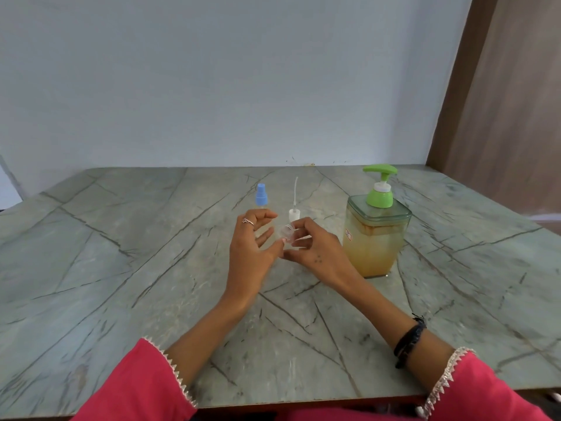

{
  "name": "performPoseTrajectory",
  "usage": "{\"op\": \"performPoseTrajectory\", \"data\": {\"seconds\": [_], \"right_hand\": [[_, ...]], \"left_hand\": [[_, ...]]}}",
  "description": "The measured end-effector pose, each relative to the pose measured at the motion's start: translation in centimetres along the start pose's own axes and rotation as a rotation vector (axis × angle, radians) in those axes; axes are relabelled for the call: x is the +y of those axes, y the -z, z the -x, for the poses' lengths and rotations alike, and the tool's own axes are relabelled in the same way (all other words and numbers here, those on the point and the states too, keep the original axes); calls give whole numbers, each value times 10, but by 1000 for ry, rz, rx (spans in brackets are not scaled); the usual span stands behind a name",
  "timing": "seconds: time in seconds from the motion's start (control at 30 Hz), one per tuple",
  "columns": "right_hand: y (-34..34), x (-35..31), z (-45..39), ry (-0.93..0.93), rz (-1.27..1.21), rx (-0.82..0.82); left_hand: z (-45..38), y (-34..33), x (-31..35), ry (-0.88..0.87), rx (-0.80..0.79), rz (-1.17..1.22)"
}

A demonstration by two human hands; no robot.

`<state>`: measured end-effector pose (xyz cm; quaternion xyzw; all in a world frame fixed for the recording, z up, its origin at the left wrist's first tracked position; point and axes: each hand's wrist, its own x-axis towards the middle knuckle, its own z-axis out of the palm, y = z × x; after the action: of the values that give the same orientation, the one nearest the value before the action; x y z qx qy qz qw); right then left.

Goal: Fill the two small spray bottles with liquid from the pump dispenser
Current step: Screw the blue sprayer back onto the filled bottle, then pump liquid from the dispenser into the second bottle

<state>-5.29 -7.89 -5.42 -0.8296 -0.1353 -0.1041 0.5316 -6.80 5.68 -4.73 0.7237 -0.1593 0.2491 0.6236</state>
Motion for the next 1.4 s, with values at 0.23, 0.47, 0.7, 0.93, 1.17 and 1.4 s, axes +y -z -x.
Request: {"op": "performPoseTrajectory", "data": {"seconds": [0.23, 0.47, 0.7, 0.93, 1.17, 1.4], "right_hand": [[18, 0, 11, 53, 43, 47], [30, -9, 25, 119, 90, 80], [47, -12, 33, 180, 173, 91], [72, -27, 41, 519, 476, 459], [98, -10, 17, 440, 308, 695], [114, -9, -1, 340, 107, 362]], "left_hand": [[-1, -4, 1, 154, -95, 199], [-2, -6, -1, 218, -213, 148], [-2, -17, 9, 225, -294, 117], [-12, -36, 23, 128, -185, 45], [-20, -50, 30, 86, -192, 56], [-36, -64, 39, 52, -201, 49]]}}
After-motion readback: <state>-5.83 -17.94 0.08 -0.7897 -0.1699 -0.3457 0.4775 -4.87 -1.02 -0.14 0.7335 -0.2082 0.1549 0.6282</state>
